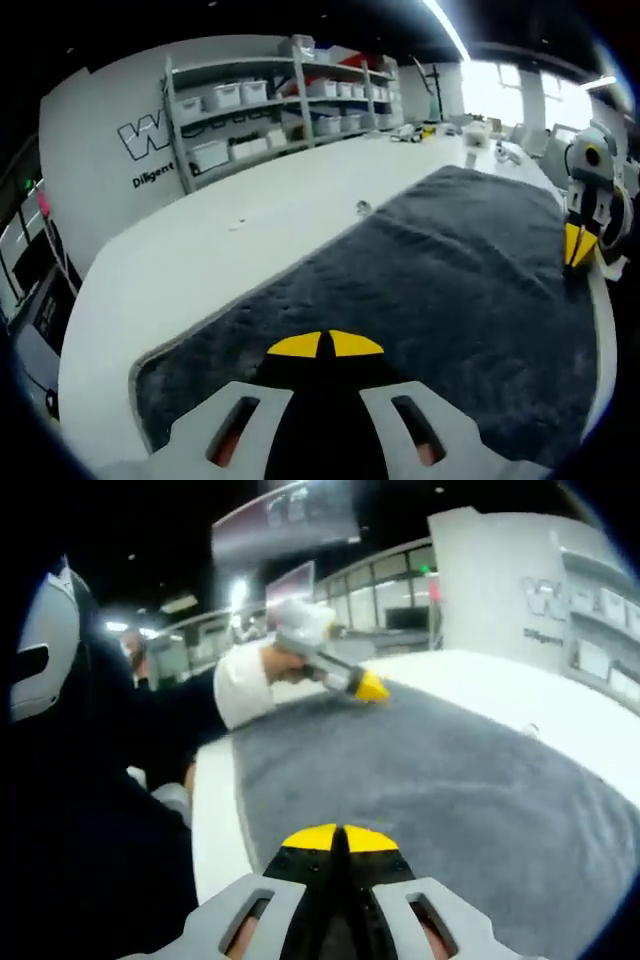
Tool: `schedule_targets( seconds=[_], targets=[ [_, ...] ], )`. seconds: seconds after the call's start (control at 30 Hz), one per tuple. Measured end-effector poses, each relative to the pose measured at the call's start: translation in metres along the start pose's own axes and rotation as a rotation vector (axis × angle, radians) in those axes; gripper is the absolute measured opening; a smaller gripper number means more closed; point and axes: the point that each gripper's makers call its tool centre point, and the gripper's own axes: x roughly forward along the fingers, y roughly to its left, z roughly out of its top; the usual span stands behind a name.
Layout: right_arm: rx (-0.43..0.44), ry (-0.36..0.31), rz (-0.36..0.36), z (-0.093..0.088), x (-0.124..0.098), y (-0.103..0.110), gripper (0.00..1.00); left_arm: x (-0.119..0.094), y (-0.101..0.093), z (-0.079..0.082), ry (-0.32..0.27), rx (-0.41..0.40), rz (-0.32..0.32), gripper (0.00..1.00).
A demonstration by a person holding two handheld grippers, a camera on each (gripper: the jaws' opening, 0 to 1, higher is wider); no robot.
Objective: Open the folded towel by lifting each exposed corner and separating the folded layers until the towel lies flat within the target outline without major curled edges
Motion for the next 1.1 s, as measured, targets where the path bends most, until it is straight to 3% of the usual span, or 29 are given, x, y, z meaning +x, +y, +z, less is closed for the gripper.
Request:
schedule_targets(
  seconds=[0.27, 0.37, 0.43, 0.8, 0.87, 0.93, 1.1],
  targets=[
    [0.007, 0.057, -0.037, -0.028, -0.01, -0.006, 0.0, 0.021, -0.026, 0.0, 0.006, -0.008, -0.06, 0.01],
    [0.012, 0.054, -0.032, -0.029, -0.012, -0.004, 0.0, 0.026, -0.024, -0.003, -0.001, -0.022, -0.054, 0.01],
    [0.013, 0.058, -0.025, -0.03, -0.014, -0.003, 0.0, 0.026, -0.022, -0.004, 0.001, -0.089, -0.054, 0.01],
    [0.037, 0.044, -0.006, -0.035, -0.023, 0.001, 0.0, 0.023, -0.021, -0.002, 0.015, -0.069, -0.023, 0.01],
    [0.04, 0.004, -0.073, -0.032, -0.035, -0.013, 0.0, 0.014, -0.024, 0.002, 0.013, -0.041, -0.012, 0.01],
    [0.08, -0.015, -0.097, -0.034, -0.048, -0.022, 0.0, 0.006, -0.03, 0.007, -0.009, -0.052, -0.015, 0.01],
    [0.079, 0.006, -0.188, -0.05, -0.071, -0.041, 0.0, -0.008, -0.058, 0.006, -0.036, -0.096, -0.041, 0.01]
  ],
)
